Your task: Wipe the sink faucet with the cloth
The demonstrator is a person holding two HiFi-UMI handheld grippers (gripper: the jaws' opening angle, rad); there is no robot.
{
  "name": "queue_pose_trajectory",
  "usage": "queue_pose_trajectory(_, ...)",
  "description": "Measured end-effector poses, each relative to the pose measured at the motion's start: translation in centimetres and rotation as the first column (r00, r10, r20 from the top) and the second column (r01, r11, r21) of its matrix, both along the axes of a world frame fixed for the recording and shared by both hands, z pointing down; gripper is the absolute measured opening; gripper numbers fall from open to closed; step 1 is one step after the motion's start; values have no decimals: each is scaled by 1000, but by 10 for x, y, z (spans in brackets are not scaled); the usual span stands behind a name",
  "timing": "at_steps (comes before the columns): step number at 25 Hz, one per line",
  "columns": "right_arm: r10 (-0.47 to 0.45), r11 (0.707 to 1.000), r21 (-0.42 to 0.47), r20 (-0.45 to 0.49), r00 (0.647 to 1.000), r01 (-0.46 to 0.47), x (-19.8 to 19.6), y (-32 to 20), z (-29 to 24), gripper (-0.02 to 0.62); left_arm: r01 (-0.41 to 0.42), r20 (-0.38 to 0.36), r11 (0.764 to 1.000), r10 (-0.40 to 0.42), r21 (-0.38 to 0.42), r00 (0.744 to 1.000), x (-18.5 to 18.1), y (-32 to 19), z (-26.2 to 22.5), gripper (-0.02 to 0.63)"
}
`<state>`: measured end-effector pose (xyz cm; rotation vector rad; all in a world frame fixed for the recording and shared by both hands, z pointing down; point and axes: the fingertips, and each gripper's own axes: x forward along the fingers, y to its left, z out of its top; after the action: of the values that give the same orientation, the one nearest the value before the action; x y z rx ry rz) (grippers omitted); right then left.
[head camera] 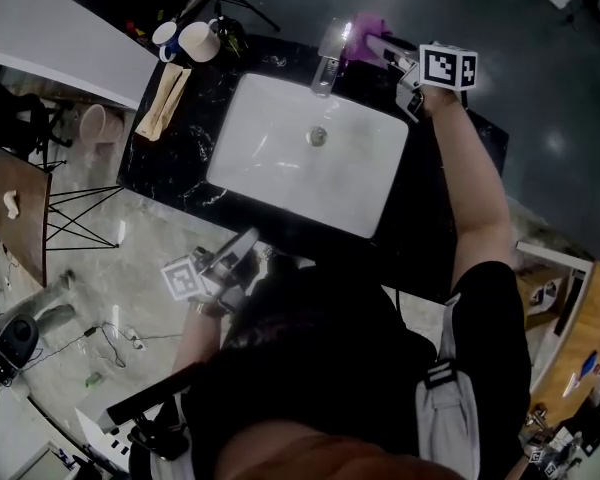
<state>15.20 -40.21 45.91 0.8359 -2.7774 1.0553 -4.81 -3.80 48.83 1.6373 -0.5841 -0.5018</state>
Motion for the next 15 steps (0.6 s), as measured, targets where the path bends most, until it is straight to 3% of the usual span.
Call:
queue_pose_trajectory(3,-123,992,46,28,992,121,-7,-9,-27,72,0,0,1000,0,-8,1000,5,1,4,2)
queue_pose_trajectory(6,-257,965,58,17,966,256,-16,-19,-37,72,30,5,999,-30,-22,1000,6,3,8,2)
queue_pose_trajectory(8,-294,956,10,44,955,294,-17,-31,-29,72,56,8,998,-56,-35,998,6,6,10,2)
queue_pose_trajectory(10,-275,954,-99,72,959,281,-11,-44,-8,72,81,9,995,-81,-58,997,6,9,14,2)
queue_pose_trajectory(12,-255,939,-243,-22,967,243,-2,-53,30,72,108,12,991,-107,-86,994,4,13,19,2)
queue_pose_trajectory(15,-372,895,-341,-214,903,288,-15,-50,102,71,146,29,982,-143,-123,989,-2,18,27,2)
